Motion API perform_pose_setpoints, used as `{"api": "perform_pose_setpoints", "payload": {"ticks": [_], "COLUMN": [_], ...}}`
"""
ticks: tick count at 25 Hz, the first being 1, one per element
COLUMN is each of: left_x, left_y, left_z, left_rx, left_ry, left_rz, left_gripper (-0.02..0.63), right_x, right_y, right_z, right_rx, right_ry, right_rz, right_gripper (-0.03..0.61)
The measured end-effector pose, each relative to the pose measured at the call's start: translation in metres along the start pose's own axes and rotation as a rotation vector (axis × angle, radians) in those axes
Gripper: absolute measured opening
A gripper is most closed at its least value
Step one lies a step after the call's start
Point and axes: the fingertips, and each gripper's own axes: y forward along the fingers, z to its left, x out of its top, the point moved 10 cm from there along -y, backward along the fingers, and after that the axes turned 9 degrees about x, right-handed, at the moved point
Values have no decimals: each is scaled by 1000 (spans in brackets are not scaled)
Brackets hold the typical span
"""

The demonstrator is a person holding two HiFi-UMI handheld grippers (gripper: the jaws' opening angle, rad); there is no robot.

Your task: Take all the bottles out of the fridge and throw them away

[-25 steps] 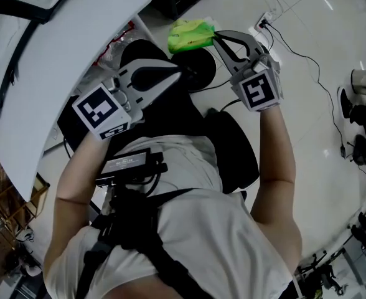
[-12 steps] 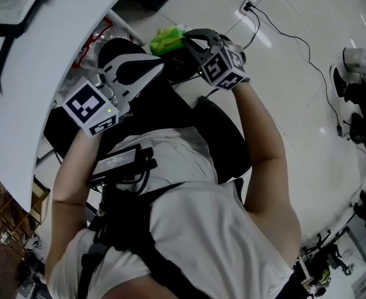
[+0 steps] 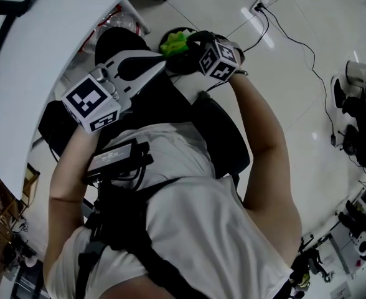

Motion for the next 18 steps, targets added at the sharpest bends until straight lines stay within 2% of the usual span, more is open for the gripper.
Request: {"api": "perform_pose_setpoints", "payload": {"ticks": [6,11,18], "left_x": [-7,-12,-19], "left_y": [-16,-23,-25], "left_z": [8,13,18], "left_rx": [29,56,64], "left_ry": [-3,-16,-14], "left_rz": [27,43,76], "left_gripper": [11,11,11], "right_x": [-3,-21,-52], "right_y": [39,73,106], "right_z": [-1,3,1], "right_rx": [71,136,144], "right_ry": [27,64,162], "right_rz": [27,94,230], "right_gripper": [17,17,17]}}
